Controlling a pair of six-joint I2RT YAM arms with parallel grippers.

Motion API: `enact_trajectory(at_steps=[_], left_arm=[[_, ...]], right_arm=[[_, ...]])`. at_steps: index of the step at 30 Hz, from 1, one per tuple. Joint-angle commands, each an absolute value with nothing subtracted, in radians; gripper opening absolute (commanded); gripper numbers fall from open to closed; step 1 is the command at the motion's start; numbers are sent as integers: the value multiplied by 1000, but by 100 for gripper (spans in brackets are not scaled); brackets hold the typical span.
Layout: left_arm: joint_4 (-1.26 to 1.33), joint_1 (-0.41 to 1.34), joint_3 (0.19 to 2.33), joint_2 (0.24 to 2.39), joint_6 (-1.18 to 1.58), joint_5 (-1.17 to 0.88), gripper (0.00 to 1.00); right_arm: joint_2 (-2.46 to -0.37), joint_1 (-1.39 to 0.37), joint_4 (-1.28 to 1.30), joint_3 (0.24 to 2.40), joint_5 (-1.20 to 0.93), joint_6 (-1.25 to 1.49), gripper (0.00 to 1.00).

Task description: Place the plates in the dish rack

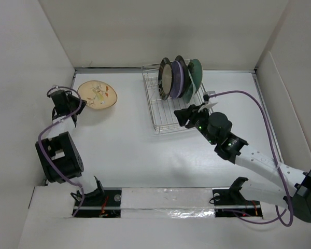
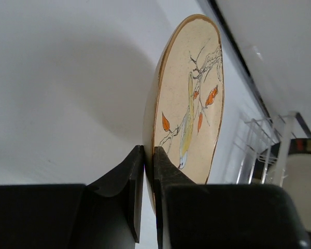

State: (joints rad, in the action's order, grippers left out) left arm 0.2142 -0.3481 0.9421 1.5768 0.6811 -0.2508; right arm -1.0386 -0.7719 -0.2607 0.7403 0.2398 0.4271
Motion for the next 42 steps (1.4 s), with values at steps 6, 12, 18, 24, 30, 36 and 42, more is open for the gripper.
enact_trajectory(at_steps=[6,12,18,24,30,36,42], left_arm=[[463,-310,881,1312,755,-408,0],[488,-203,873,1128,795,-483,0],[434,-91,856,960,755,-523,0],[482,-91,752,835,845,-649,0],[499,-71,686,766,870,-695,0],[612,-61,635,781,946,-772,0],[678,-61,601,799,979,-795,0]], right_arm=[[-1094,-769,-327,795,143,440,60],[-1149,-769,-330,854,57,452,83],[-1242,-769,-331,957,8,457,95],[-1327,-709,-275,1064,18,428,98],[-1316,-667,-314,1054,-155,457,98],[-1400,-667,-425,1038,-313,541,90],[-1523,-690,-543,1038,-402,632,55]])
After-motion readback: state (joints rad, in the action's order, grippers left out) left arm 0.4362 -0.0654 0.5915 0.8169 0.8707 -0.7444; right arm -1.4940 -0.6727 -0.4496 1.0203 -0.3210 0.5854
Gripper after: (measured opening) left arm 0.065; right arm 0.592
